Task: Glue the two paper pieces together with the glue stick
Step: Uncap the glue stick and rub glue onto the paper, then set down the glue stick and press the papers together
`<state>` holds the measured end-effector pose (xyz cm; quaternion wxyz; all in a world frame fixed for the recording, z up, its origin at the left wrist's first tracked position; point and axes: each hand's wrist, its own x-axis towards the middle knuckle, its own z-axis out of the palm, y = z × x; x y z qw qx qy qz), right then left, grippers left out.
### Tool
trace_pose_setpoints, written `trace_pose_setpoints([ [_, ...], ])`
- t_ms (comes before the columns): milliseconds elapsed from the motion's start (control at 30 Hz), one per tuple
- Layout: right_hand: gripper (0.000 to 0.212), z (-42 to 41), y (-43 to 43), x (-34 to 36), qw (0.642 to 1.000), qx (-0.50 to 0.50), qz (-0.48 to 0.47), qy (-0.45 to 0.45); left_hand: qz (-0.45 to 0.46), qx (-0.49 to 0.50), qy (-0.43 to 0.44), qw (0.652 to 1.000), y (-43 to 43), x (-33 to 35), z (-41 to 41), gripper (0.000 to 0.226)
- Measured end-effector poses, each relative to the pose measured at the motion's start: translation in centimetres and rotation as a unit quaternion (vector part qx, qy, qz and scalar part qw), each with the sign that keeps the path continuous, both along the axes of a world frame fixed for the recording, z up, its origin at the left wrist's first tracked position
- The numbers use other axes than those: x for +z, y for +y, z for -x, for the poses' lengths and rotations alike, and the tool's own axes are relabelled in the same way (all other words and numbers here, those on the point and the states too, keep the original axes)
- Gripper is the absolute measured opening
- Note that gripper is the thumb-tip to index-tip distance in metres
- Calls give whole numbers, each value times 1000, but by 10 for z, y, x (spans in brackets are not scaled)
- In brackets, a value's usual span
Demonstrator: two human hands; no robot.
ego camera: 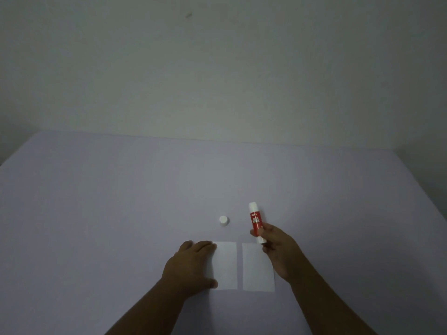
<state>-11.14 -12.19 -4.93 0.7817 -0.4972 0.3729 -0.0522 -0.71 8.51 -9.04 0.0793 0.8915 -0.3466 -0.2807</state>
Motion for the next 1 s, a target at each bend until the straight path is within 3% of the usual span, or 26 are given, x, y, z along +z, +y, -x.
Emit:
trace_pose_setpoints([
  [167,19,-31,-3,-10,977,58,202,30,6,6,6,1000,1,1,1,96],
  [267,17,-44,-4,-21,922,86,367,89,7,7,9,1000,1,3,2,96],
  [333,16,-49,-3,-26,901,80,413,103,9,7,10,1000,1,3,1,96],
  [667,14,-47,-5,-41,885,106,443,94,15,8,8,1000,3,0,0,96],
  [1000,29,-42,-4,-40,901,112,413,75,13,6,2,1000,5,-4,0,96],
])
